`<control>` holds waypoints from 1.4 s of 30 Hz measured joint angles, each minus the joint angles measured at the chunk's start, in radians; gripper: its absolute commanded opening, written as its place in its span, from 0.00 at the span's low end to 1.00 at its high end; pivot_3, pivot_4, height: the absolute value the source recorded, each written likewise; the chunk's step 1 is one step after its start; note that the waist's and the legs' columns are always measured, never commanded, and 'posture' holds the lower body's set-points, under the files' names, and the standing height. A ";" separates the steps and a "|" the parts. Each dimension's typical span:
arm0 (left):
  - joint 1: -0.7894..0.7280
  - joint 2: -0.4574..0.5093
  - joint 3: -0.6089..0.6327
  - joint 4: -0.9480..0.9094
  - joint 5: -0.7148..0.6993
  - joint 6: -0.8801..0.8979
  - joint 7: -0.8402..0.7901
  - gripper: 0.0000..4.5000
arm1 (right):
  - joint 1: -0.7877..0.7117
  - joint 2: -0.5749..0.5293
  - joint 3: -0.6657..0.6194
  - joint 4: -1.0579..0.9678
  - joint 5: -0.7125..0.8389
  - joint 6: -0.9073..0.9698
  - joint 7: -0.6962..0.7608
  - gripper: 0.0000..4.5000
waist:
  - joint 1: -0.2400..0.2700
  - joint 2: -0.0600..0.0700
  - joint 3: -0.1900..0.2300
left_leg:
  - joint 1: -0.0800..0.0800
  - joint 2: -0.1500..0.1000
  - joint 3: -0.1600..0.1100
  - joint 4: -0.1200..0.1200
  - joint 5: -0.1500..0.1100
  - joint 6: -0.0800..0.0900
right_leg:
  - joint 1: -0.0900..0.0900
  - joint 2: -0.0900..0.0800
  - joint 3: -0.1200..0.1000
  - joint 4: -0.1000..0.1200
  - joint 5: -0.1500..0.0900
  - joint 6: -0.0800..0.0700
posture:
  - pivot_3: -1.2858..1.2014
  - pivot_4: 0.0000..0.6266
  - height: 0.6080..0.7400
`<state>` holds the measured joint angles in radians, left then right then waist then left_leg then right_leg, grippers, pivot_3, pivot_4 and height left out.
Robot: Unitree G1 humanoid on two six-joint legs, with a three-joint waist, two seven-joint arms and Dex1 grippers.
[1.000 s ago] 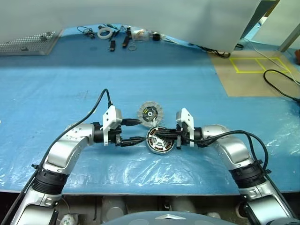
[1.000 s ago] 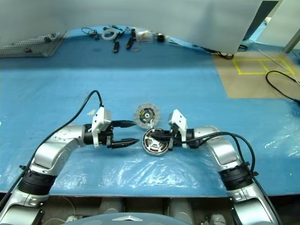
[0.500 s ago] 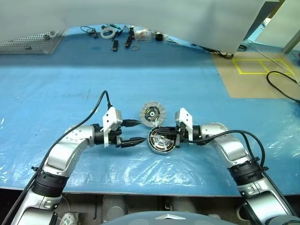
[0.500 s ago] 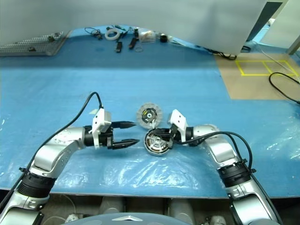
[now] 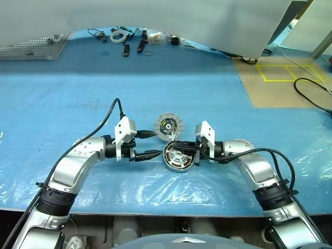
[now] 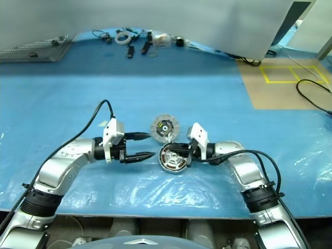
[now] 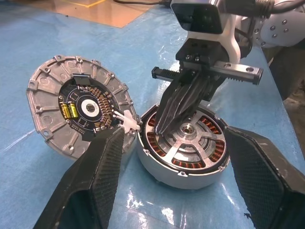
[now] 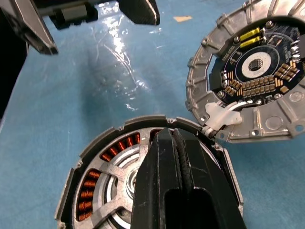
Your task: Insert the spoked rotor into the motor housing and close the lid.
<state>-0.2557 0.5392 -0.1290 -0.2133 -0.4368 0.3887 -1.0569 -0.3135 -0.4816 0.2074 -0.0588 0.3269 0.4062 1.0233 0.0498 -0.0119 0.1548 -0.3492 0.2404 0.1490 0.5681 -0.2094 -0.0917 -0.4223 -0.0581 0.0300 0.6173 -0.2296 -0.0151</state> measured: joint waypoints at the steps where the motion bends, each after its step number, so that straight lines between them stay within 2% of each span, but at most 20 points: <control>1: -0.001 0.000 0.000 0.001 0.000 0.000 -0.002 0.78 | -0.011 0.000 -0.007 -0.008 0.009 0.009 0.000 0.00 | -0.001 0.000 0.000 | 0.000 0.000 0.000 0.000 0.000 0.000 | 0.000 0.000 0.000 0.000 0.000 0.000 | 0.52 0.24 1.00; 10: -0.002 0.013 0.006 0.052 0.010 -0.054 -0.030 0.78 | -0.025 -0.073 -0.096 -0.139 0.070 0.071 -0.010 0.00 | 0.002 0.000 0.000 | 0.000 0.000 0.000 0.000 0.000 0.000 | 0.000 0.000 0.000 0.000 0.000 0.000 | 0.52 0.24 1.00; 16: -0.035 0.018 0.059 0.153 0.024 -0.122 -0.026 0.78 | 0.095 -0.167 -0.274 -0.211 0.098 0.109 -0.077 0.00 | 0.021 0.000 0.000 | 0.000 0.000 0.000 -0.001 0.000 0.000 | 0.000 0.000 0.000 -0.001 0.001 0.001 | 0.52 0.24 1.00; 22: -0.068 0.007 0.068 0.256 0.035 -0.165 -0.034 0.78 | 0.290 -0.178 -0.331 -0.324 0.129 0.160 -0.134 0.00 | 0.024 0.000 0.000 | 0.000 0.000 0.000 -0.002 0.000 0.000 | 0.000 0.000 0.000 -0.003 0.002 0.003 | 0.52 0.24 1.00; 27: -0.152 -0.032 0.063 0.395 0.036 -0.184 -0.069 0.78 | 0.383 -0.186 -0.359 -0.410 0.161 0.193 -0.163 0.00 | 0.024 0.000 0.000 | 0.000 0.000 0.000 -0.002 0.000 0.000 | 0.000 0.000 0.000 -0.005 0.001 0.001 | 0.52 0.24 1.00; 38: -0.395 -0.119 0.064 0.753 0.027 -0.147 -0.206 0.78 | 0.360 -0.189 -0.360 -0.482 0.186 0.251 -0.255 0.00 | 0.026 0.000 0.000 | 0.000 -0.001 -0.001 -0.002 0.000 0.000 | 0.001 0.000 0.000 -0.005 0.003 0.005 | 0.52 0.24 1.00; 42: -0.411 -0.109 0.094 0.762 0.020 -0.132 -0.226 0.78 | 0.265 -0.189 -0.349 -0.465 0.187 0.255 -0.268 0.00 | 0.020 0.000 0.001 | -0.001 -0.001 -0.001 -0.004 0.000 0.000 | 0.001 0.000 0.000 -0.005 0.003 0.005 | 0.52 0.24 1.00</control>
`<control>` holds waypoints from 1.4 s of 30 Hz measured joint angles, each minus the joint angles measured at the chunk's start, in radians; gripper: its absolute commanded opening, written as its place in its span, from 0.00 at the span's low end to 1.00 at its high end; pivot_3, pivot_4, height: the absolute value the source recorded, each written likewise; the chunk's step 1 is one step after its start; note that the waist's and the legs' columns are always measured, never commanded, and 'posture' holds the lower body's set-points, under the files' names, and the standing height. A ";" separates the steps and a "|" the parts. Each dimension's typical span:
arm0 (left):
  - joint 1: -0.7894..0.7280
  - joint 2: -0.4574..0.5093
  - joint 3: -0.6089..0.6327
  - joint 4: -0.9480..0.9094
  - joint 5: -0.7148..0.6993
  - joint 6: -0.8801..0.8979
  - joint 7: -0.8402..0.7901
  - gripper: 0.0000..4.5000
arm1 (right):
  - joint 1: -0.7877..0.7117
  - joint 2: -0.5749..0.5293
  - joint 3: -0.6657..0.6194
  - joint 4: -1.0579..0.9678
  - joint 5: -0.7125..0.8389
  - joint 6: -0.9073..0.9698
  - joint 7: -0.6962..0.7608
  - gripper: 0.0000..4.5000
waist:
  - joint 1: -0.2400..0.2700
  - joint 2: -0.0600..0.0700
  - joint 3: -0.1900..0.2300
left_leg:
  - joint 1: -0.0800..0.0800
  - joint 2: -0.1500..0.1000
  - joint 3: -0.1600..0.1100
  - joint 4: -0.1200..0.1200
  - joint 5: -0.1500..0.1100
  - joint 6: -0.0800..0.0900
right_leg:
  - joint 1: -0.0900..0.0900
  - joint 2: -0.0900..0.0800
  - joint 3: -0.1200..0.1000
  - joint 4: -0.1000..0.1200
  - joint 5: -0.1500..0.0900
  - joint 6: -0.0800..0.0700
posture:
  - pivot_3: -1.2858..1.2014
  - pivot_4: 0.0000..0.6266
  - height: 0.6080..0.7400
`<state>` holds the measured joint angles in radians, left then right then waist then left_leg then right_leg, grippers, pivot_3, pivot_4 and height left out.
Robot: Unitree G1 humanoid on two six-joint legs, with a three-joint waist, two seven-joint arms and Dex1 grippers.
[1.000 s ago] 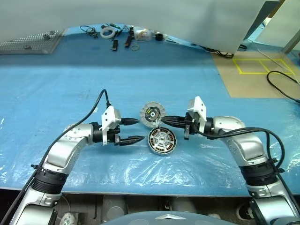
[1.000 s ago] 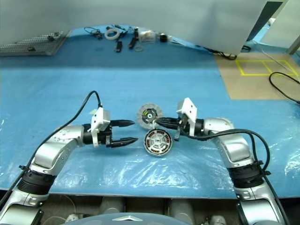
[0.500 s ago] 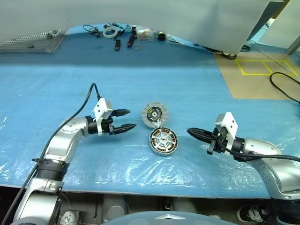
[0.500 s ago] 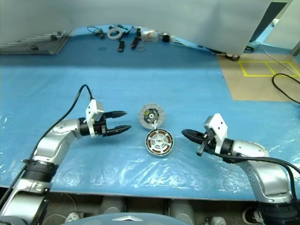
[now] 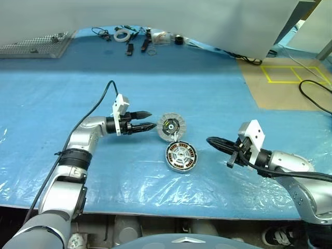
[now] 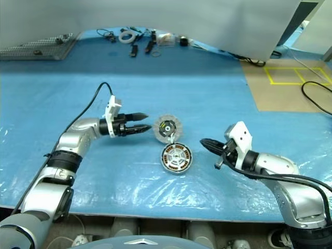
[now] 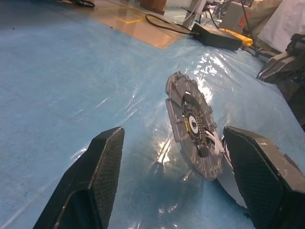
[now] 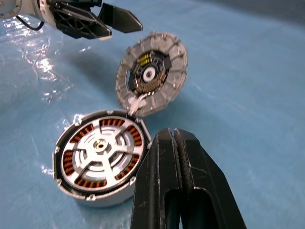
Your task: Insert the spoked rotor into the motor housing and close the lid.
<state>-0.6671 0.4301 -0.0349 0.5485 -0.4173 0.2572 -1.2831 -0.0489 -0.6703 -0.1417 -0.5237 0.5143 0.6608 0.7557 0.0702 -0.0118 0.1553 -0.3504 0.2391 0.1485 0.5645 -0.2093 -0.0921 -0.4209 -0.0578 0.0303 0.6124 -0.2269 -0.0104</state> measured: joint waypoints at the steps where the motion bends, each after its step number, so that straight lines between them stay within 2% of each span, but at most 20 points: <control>1: 0.009 0.007 0.007 -0.021 -0.001 0.005 -0.001 0.78 | -0.034 0.004 0.007 0.024 -0.003 -0.004 -0.004 0.00 | -0.001 0.000 0.000 | 0.000 0.000 0.000 0.000 0.000 0.000 | 0.000 0.000 0.000 0.000 0.000 0.000 | 0.52 0.24 1.00; 5: 0.128 0.050 0.021 -0.192 -0.017 0.040 0.003 0.78 | -0.137 0.049 0.061 0.185 -0.056 -0.061 -0.018 0.00 | -0.001 0.000 0.000 | 0.000 0.000 0.000 -0.001 0.000 0.000 | 0.000 0.000 0.000 0.000 0.000 0.000 | 0.52 0.24 1.00; 9: 0.304 0.103 0.032 -0.439 -0.045 0.106 0.032 0.78 | -0.202 0.108 0.155 0.433 -0.144 -0.164 0.008 0.00 | -0.001 0.000 0.000 | -0.001 0.002 0.000 -0.002 0.000 0.000 | -0.001 0.000 -0.001 0.000 0.000 0.000 | 0.52 0.24 1.00; 12: 0.356 0.111 0.043 -0.558 -0.081 0.155 0.072 0.78 | -0.257 0.176 0.191 0.554 -0.158 -0.198 0.034 0.00 | 0.001 0.002 0.001 | -0.001 0.001 0.000 0.000 0.000 0.000 | -0.001 -0.001 -0.001 0.001 0.000 -0.001 | 0.52 0.24 1.00; 16: 0.393 0.116 0.054 -0.654 -0.109 0.182 0.123 0.78 | -0.364 0.236 0.198 0.688 -0.158 -0.221 0.072 0.00 | -0.002 0.002 0.001 | 0.000 0.001 0.000 0.001 0.000 0.000 | -0.001 -0.001 -0.001 0.003 -0.002 -0.004 | 0.52 0.24 1.00; 24: 0.442 0.116 0.056 -0.691 -0.115 0.200 0.188 0.78 | -0.497 0.327 0.203 0.897 -0.161 -0.260 0.141 0.00 | -0.003 0.002 0.001 | 0.000 0.001 0.000 0.003 0.000 0.000 | -0.002 -0.001 -0.001 0.006 -0.002 -0.004 | 0.52 0.24 1.00; 30: 0.443 0.112 0.050 -0.699 -0.117 0.205 0.211 0.78 | -0.501 0.386 0.210 0.937 -0.158 -0.275 0.184 0.00 | -0.002 0.002 0.001 | 0.000 0.001 0.000 0.003 0.000 0.000 | -0.002 -0.001 -0.001 0.006 -0.002 -0.003 | 0.52 0.24 1.00; 42: 0.436 0.107 0.027 -0.703 -0.130 0.210 0.217 0.78 | -0.495 0.289 0.178 0.768 -0.082 -0.137 0.285 0.00 | -0.003 0.002 0.001 | 0.000 0.002 0.000 0.003 0.000 0.000 | -0.003 0.000 -0.001 0.007 -0.002 -0.004 | 0.52 0.24 1.00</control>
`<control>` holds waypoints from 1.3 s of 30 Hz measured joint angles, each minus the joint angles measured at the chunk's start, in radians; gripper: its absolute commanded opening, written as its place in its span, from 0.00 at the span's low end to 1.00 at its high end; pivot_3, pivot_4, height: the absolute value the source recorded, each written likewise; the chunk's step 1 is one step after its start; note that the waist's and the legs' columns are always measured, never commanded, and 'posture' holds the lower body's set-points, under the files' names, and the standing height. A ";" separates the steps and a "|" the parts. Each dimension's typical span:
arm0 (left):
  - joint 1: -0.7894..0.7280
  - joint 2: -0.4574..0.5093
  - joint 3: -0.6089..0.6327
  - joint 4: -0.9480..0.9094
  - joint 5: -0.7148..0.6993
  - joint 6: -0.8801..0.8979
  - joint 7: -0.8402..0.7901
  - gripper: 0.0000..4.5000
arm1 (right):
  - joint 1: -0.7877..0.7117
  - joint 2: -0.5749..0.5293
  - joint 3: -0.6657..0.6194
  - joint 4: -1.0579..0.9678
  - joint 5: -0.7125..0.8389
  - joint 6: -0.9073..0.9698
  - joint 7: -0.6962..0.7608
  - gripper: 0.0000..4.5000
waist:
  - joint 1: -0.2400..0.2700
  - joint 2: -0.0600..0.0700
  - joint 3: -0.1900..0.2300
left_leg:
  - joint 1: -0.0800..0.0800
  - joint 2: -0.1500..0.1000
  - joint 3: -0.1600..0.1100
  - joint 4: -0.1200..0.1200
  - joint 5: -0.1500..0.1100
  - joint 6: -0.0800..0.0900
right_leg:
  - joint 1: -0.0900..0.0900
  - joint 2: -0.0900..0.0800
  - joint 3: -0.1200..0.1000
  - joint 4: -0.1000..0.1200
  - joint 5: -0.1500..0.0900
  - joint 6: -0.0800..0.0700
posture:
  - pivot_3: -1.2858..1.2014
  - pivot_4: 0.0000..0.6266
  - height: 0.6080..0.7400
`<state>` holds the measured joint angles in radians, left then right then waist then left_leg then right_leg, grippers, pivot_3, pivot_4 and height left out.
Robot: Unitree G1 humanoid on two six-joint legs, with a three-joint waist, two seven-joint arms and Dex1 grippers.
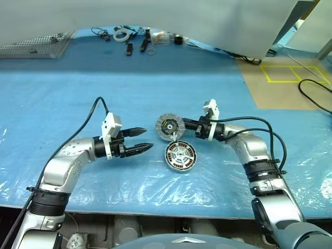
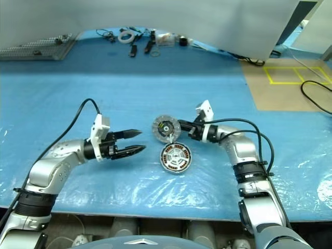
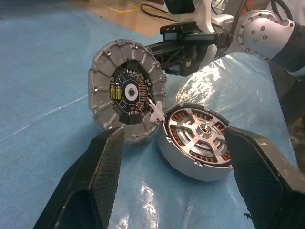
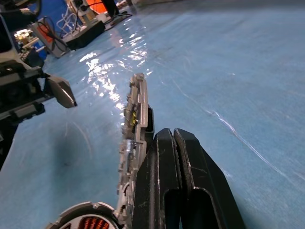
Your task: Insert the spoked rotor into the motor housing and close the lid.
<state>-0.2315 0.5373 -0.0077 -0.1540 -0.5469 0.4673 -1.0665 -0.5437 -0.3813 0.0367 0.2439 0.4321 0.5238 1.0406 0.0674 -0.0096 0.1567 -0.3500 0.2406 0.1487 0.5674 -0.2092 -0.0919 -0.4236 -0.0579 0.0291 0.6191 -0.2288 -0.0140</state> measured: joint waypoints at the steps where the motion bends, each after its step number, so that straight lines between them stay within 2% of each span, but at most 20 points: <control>1: 0.000 0.000 0.000 0.001 0.000 0.000 -0.001 0.78 | 0.004 -0.004 -0.001 -0.030 0.010 0.019 0.005 0.00 | 0.000 0.000 0.000 | 0.000 0.000 0.000 0.000 0.000 0.000 | 0.000 0.000 0.000 0.000 0.000 0.000 | 0.52 0.24 1.00; 7: -0.002 0.006 0.000 0.021 0.000 0.000 -0.003 0.78 | 0.012 -0.009 0.008 -0.230 0.092 0.122 0.027 0.00 | 0.002 0.000 0.000 | 0.000 0.000 0.000 0.000 0.000 0.000 | 0.000 0.000 0.000 0.000 0.000 0.000 | 0.52 0.24 1.00; 15: -0.004 0.060 0.052 0.062 -0.004 -0.006 -0.005 0.78 | 0.017 -0.060 0.034 -0.307 0.106 0.155 0.039 0.00 | 0.001 0.000 0.000 | 0.000 0.000 0.000 0.000 0.000 0.000 | 0.000 0.000 0.000 0.000 0.000 0.000 | 0.52 0.24 1.00; 20: -0.008 0.071 0.073 0.089 0.000 -0.023 -0.003 0.78 | 0.018 -0.072 0.042 -0.309 0.118 0.162 0.041 0.00 | 0.001 0.000 0.000 | 0.000 0.000 0.000 0.000 0.000 0.000 | 0.000 0.000 0.000 -0.001 0.001 0.001 | 0.52 0.24 1.00; 24: -0.012 0.063 0.078 0.082 -0.003 -0.022 0.008 0.78 | -0.072 -0.030 -0.012 -0.302 0.156 0.179 -0.028 0.00 | -0.002 0.000 0.000 | 0.001 0.000 0.000 0.000 0.000 0.000 | 0.000 0.000 0.000 0.000 0.000 0.000 | 0.52 0.24 1.00; 29: 0.000 0.047 0.077 0.066 -0.002 -0.022 0.023 0.78 | -0.086 -0.015 0.012 -0.217 0.070 0.102 -0.099 0.00 | 0.003 0.000 0.000 | -0.001 0.000 0.000 0.000 0.000 0.000 | 0.000 0.000 0.000 0.000 0.001 0.002 | 0.52 0.24 1.00; 39: 0.004 0.043 0.076 0.044 -0.003 -0.017 0.037 0.78 | -0.068 -0.016 0.052 -0.174 -0.001 0.034 -0.112 0.00 | 0.000 0.000 0.000 | 0.000 0.000 0.000 0.000 0.000 0.000 | 0.000 0.000 0.000 0.000 0.001 0.002 | 0.52 0.24 1.00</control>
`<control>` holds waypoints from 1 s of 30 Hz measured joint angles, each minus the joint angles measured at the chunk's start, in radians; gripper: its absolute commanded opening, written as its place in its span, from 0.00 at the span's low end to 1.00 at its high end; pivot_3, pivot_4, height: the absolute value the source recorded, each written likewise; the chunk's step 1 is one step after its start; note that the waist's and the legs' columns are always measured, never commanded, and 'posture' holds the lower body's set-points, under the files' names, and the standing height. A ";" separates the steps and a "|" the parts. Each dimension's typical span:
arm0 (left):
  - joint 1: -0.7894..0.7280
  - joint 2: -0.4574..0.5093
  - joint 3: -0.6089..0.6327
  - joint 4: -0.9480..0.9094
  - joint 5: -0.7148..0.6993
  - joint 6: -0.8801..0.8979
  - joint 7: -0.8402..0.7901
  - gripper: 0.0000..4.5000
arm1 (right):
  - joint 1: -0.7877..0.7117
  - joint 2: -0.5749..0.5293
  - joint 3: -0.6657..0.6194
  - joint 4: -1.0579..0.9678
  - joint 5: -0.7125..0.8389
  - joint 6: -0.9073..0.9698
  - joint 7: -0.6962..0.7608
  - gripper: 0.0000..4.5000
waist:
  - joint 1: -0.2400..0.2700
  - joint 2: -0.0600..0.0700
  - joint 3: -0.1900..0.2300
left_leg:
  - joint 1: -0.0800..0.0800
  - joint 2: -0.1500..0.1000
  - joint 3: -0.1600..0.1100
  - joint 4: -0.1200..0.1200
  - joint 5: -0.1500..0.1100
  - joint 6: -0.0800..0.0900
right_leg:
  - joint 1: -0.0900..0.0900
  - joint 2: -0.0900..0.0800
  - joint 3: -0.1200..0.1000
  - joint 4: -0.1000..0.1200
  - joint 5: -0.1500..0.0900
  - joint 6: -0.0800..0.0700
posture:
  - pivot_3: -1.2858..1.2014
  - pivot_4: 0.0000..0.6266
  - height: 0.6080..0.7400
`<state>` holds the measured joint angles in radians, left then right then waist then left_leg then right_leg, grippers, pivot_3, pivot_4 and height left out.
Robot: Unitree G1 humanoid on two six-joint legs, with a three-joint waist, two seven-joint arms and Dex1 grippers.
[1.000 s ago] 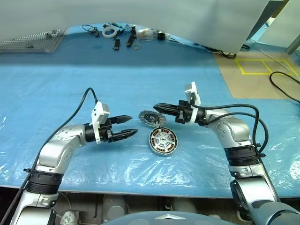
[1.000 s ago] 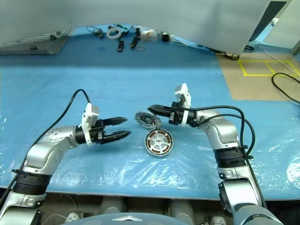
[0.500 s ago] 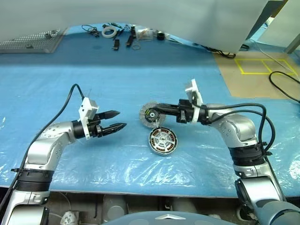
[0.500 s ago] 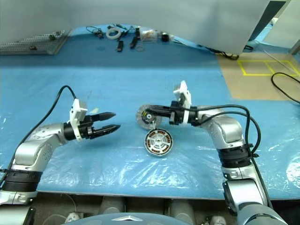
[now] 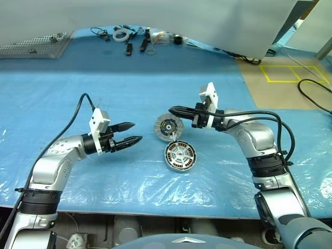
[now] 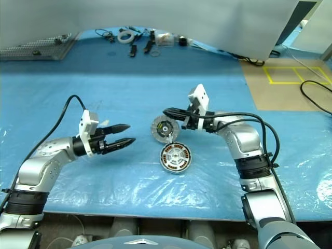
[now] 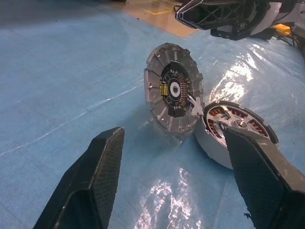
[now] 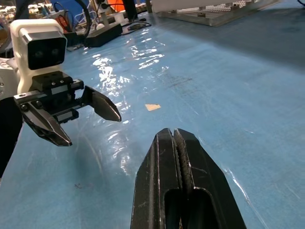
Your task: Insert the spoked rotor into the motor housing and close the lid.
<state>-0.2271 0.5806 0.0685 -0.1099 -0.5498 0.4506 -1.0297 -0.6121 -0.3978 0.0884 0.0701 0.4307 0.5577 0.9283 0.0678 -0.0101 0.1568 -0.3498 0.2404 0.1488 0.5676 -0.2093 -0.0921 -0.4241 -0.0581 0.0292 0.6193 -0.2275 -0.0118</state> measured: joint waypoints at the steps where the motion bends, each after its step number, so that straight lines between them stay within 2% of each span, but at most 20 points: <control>1: 0.000 -0.002 0.000 -0.002 0.000 0.001 0.001 0.78 | -0.003 0.008 -0.006 0.025 -0.011 -0.010 -0.021 0.00 | 0.000 0.000 0.000 | 0.000 0.000 0.000 0.000 0.000 0.000 | 0.000 0.000 0.000 0.000 -0.001 -0.001 | 0.52 0.24 1.00; 12: -0.008 -0.007 -0.002 -0.001 0.002 0.004 -0.002 0.78 | -0.003 -0.037 -0.021 0.023 0.013 0.016 0.020 0.00 | 0.001 0.000 0.000 | -0.001 0.000 0.000 0.000 0.000 0.000 | 0.000 0.000 0.000 0.000 0.000 0.000 | 0.52 0.24 1.00; 18: -0.098 -0.013 -0.011 0.079 0.015 -0.023 -0.016 0.78 | 0.075 -0.146 -0.087 -0.084 0.076 0.068 0.070 0.00 | 0.009 0.000 0.000 | -0.001 0.000 0.000 0.001 0.000 0.000 | 0.000 0.000 0.000 0.000 0.000 0.000 | 0.52 0.24 1.00; 22: -0.199 -0.051 -0.037 0.214 0.045 -0.069 -0.036 0.78 | 0.159 -0.221 -0.128 -0.161 0.120 0.111 0.092 0.00 | 0.012 0.000 0.000 | -0.001 -0.001 0.000 0.001 0.000 0.000 | 0.000 0.000 0.001 0.000 0.000 0.000 | 0.52 0.24 1.00; 26: -0.344 -0.091 -0.046 0.446 0.086 -0.128 -0.067 0.78 | 0.293 -0.299 -0.143 -0.331 0.159 0.140 0.124 0.00 | 0.019 0.000 0.000 | -0.001 -0.001 0.000 0.001 0.000 0.000 | 0.000 0.000 0.001 0.000 0.000 0.001 | 0.52 0.24 1.00; 30: -0.491 -0.139 -0.059 0.690 0.148 -0.237 -0.103 0.78 | 0.369 -0.321 -0.162 -0.431 0.193 0.176 0.100 0.00 | 0.026 0.000 0.000 | -0.001 -0.001 0.000 0.003 0.000 0.000 | 0.000 0.000 0.001 0.000 0.001 0.001 | 0.52 0.24 1.00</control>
<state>-0.7178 0.4419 0.0097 0.5798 -0.4013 0.2133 -1.1323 -0.2427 -0.7186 -0.0734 -0.3608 0.6237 0.7337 1.0282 0.0934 -0.0105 0.1571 -0.3506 0.2393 0.1485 0.5702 -0.2092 -0.0919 -0.4238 -0.0580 0.0306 0.6193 -0.2270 -0.0109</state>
